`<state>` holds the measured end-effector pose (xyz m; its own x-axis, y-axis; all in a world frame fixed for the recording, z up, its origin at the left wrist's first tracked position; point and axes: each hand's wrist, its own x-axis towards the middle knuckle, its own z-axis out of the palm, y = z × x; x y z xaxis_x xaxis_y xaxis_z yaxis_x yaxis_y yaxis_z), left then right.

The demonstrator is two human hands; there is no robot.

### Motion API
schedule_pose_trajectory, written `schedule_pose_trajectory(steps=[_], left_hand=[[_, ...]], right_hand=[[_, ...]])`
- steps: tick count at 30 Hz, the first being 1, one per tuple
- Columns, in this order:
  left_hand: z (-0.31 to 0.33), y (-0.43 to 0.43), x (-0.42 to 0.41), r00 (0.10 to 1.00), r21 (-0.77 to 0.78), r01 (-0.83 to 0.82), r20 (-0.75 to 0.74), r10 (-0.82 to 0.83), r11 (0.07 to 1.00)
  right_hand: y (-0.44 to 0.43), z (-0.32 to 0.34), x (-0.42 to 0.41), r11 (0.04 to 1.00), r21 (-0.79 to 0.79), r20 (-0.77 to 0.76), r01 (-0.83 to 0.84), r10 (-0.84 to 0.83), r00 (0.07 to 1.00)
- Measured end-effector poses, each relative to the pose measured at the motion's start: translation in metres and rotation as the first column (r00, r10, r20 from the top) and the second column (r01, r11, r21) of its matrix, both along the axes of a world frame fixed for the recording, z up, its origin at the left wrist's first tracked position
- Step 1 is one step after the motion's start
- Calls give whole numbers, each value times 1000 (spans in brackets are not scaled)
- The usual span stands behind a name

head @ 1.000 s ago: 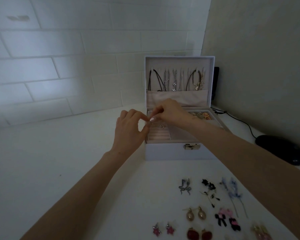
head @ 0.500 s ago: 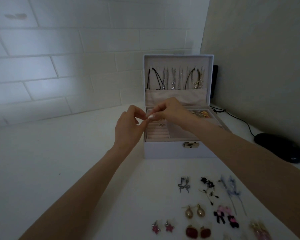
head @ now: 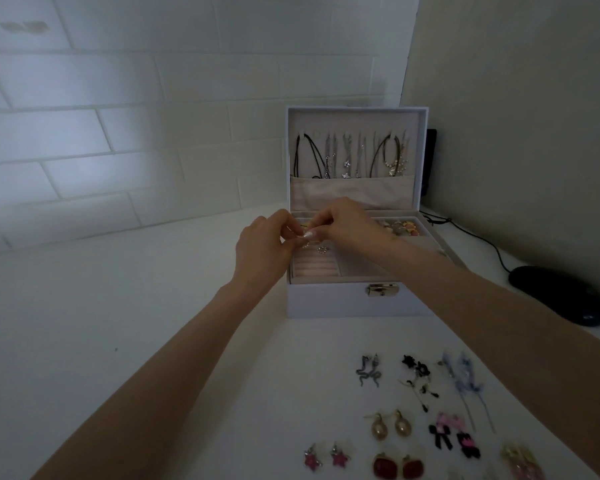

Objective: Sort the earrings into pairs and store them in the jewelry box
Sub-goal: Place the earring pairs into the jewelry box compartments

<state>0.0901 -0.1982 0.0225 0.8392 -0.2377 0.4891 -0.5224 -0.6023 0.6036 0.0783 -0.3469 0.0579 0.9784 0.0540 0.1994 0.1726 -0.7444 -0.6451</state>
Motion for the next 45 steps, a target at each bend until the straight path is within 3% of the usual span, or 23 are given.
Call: schedule_pose_trajectory(steps=[5, 9, 17, 28, 32, 39, 45], left_hand=[[3, 3, 0, 983, -183, 64, -160, -94, 981], [13, 6, -4, 910, -424, 69, -344, -231, 903], [17, 9, -6, 880, -429, 74, -397, -261, 901], [16, 1, -4, 886, -364, 126, -376, -270, 923], [16, 2, -2, 913, -272, 144, -335, -233, 952], [9, 3, 0, 999, 86, 31, 10, -31, 996], [11, 9, 0, 974, 315, 7, 214, -78, 949]], right_hand=[[1, 0, -1, 987, 160, -36, 30, -24, 999], [1, 5, -5, 963, 268, -63, 38, -22, 998], [3, 6, -10, 951, 308, -8, -24, 27, 1000], [-2, 4, -9, 990, 141, 48, -1, -6, 999], [-4, 3, -9, 991, 133, 38, 16, -22, 999], [-4, 1, -9, 993, 113, -1, 14, -14, 1000], [-3, -7, -8, 994, 97, 8, 41, -42, 999]])
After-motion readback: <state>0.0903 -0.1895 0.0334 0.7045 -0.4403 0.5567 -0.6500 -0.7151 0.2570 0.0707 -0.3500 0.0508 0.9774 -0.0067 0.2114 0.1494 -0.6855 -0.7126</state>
